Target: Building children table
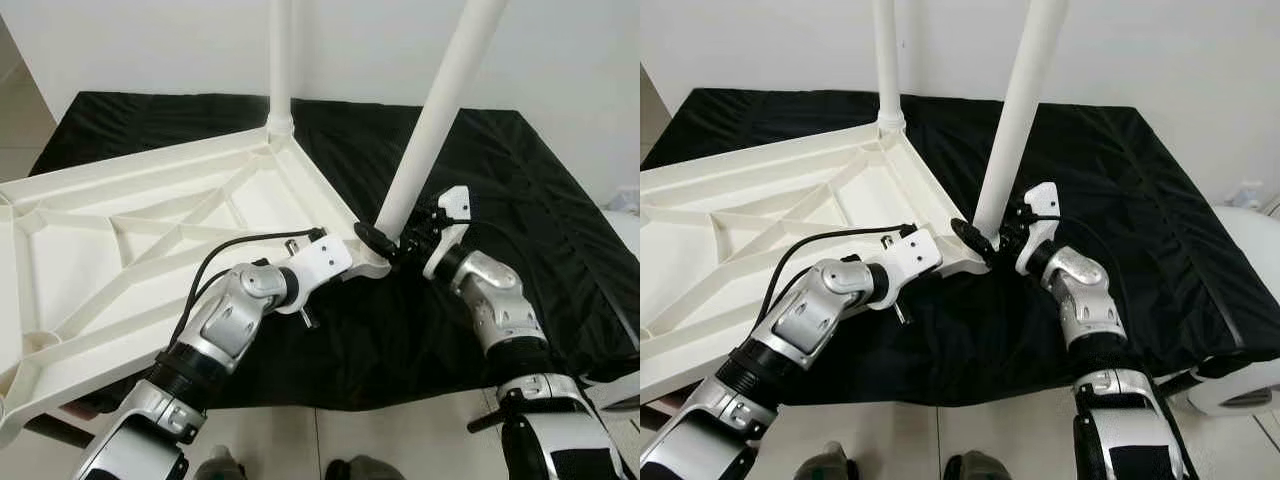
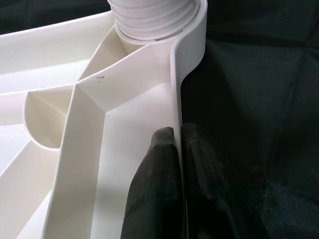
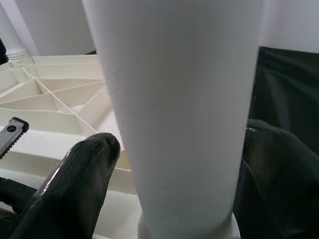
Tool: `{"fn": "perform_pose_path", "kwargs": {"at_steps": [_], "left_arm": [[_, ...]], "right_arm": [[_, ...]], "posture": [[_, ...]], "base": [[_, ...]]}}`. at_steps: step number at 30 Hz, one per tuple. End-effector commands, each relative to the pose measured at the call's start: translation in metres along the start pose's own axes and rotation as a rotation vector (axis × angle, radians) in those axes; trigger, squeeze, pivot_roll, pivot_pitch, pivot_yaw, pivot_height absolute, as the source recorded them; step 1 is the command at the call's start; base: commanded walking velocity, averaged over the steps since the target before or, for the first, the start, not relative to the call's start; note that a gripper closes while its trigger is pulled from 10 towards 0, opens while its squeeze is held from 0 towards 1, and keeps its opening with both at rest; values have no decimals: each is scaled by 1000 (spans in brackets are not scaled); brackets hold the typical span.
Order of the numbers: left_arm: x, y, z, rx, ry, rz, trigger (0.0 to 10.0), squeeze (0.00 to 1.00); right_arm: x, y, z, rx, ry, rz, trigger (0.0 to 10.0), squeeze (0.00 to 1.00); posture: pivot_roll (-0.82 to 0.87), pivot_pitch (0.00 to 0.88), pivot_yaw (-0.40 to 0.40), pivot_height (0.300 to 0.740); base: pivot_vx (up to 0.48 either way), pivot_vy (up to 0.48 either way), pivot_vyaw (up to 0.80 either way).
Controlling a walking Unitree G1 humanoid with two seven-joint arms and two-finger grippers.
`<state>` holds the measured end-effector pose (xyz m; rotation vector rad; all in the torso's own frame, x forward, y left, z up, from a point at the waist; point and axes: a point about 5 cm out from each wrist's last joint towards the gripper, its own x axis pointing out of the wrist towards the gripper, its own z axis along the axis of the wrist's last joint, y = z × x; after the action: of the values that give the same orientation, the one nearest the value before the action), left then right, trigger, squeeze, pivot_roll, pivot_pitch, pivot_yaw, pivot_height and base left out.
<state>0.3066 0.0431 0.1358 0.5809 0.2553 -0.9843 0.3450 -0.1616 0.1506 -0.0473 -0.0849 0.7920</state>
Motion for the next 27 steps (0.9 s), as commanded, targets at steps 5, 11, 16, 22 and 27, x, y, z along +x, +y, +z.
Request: {"fn": "perform_pose_path", "kwargs": {"at_steps": [5,11,16,22,27], "left_arm": [[-3,6,18,53,-72,37,10000,0],[-3,6,18,55,-72,37,10000,0],[-3,5,19,56,-73,33,10000,0],[-3,4,18,54,-73,30,10000,0],[-3,3,18,53,-74,29,10000,0]], "right_arm": [[1,-7,-2,1,15,24,10000,0],[1,-6,-6,9,35,50,0,0],[-2,-8,-10,13,49,64,0,0],[-3,-10,-11,3,44,41,10000,0],[-3,-8,-12,20,21,20,10000,0]], "posture": [[24,0,-68,740],[24,0,-67,740],[23,0,-68,740],[21,0,-68,740],[19,0,-68,740]], "base": [[0,0,0],[0,0,0],[0,0,0],[0,0,0],[0,0,0]]}}
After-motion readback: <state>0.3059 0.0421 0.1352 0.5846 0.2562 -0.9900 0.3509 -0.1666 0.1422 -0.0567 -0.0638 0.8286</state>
